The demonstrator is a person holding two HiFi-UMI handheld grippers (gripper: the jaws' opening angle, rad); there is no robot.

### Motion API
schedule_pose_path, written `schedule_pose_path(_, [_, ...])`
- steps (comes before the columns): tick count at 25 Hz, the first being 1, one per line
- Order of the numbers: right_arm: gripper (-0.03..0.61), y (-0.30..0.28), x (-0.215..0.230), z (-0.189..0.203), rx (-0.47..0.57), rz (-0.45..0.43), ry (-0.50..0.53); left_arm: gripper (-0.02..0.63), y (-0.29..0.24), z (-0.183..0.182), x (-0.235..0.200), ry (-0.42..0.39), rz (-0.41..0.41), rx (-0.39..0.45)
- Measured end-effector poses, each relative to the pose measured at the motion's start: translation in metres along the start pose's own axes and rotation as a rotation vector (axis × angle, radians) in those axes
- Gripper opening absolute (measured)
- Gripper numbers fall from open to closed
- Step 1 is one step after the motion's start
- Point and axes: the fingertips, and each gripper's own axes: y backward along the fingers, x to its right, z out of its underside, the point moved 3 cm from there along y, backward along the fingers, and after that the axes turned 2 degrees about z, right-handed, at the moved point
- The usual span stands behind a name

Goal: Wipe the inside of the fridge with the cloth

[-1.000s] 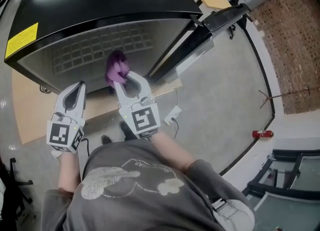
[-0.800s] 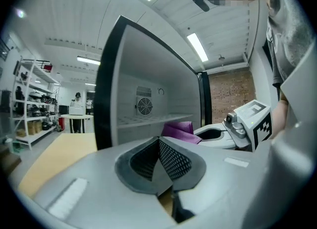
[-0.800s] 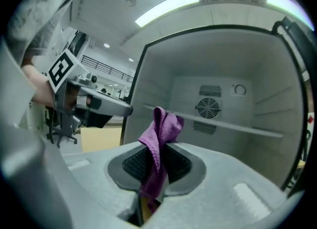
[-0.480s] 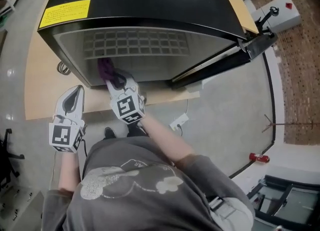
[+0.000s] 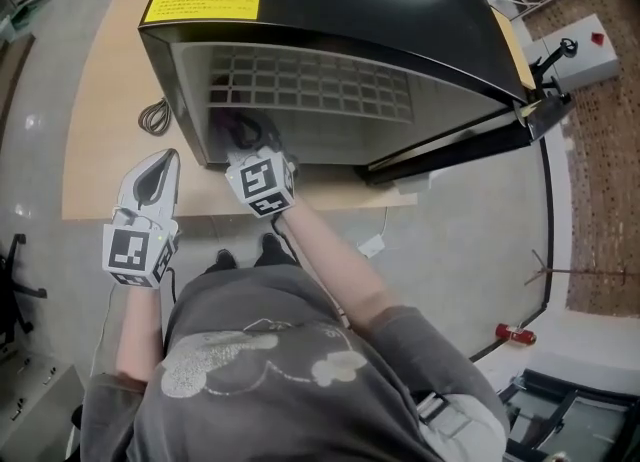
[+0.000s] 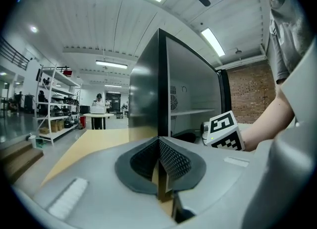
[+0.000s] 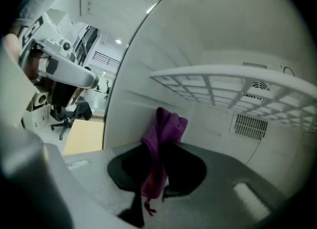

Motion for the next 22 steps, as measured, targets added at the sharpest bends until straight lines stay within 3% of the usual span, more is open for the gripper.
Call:
schedule_pose_path(11, [0.043,0.057,-0.050,0.003,-0.004,-0.020,-0.036,0.018,-0.002,0.012,0.019,0.013,0.106,-0.008])
schedule_pose_path(16, [0.043,0.041,-0.036,0.022,-0.076,0.013,-0.055,0.018,-0.005,0.020,0.024,0.024,0.124,-0.023])
schedule_pose_path(22, [0.043,0.009,-0.009,0.040,-0.153,-0.005,-0.058,0.018,-0.012,0.022,0.035,0.023,0.096,-0.039])
